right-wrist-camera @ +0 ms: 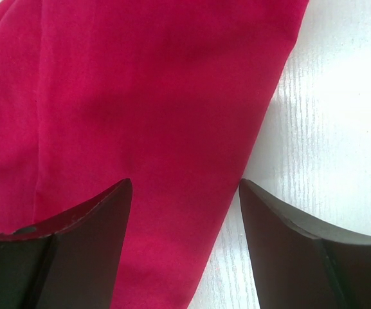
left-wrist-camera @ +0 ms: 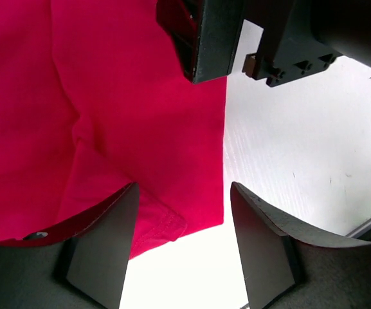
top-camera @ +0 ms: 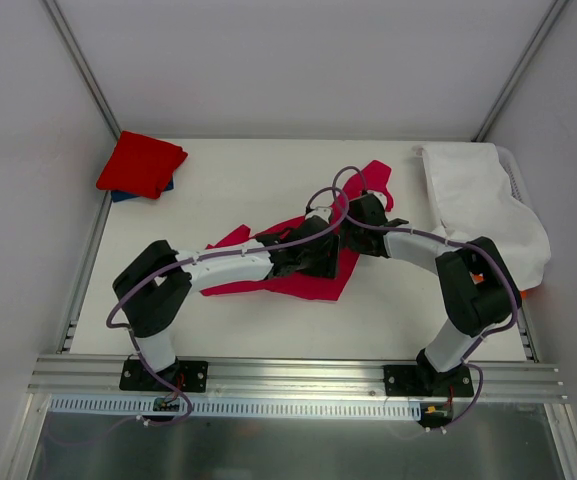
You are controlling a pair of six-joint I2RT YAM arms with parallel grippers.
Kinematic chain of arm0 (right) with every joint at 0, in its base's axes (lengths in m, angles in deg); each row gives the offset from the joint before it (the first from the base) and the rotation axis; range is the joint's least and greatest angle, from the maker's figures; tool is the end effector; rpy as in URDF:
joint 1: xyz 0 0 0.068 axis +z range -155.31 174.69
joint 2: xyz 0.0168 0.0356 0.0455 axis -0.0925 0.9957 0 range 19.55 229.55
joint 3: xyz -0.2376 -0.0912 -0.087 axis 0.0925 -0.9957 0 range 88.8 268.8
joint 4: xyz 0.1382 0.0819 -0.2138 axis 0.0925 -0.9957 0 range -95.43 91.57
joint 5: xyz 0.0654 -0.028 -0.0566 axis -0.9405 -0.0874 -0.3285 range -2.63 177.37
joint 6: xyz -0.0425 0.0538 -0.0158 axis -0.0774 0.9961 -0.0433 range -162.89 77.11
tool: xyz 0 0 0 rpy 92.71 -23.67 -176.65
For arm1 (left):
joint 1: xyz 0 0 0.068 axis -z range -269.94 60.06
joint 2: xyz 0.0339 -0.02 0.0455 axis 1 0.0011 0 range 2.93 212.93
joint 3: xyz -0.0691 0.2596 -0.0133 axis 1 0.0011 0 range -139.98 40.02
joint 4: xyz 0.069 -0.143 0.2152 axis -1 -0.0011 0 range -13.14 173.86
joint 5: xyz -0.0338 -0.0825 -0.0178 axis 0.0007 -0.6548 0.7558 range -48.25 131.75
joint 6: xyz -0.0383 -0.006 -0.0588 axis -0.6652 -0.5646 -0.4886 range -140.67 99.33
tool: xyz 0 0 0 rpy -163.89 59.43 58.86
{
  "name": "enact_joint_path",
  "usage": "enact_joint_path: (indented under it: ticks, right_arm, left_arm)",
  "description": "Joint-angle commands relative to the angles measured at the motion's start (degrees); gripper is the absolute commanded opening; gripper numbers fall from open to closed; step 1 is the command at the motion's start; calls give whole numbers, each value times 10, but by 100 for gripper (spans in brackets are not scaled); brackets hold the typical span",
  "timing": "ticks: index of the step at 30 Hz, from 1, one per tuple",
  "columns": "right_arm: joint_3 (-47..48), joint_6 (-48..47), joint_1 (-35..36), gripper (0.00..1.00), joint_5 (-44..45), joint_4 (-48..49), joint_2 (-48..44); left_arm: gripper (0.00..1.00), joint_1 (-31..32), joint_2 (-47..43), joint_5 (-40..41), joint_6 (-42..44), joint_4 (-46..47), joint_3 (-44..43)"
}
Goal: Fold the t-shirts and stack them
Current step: Flatten the tshirt out
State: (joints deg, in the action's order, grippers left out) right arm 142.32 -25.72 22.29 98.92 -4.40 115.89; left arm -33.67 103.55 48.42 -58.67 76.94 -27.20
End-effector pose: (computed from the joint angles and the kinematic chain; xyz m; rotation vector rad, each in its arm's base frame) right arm 0.3243 0.1564 0.1470 -0.1274 2.3995 0.1193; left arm 0.2338 -0.3379 0.1959 0.3140 2.3564 -0.7122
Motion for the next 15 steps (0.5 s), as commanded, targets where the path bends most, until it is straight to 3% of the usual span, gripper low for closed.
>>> enact_joint_path:
  ticks: [1, 15]
  right_arm:
    - [9, 8, -3, 71, -3, 11, 3]
    - [10, 10, -8, 71, -7, 12, 14]
  left_arm:
    - [59, 4, 11, -4, 5, -19, -19]
    - [57, 10, -32, 81, -27, -78, 16]
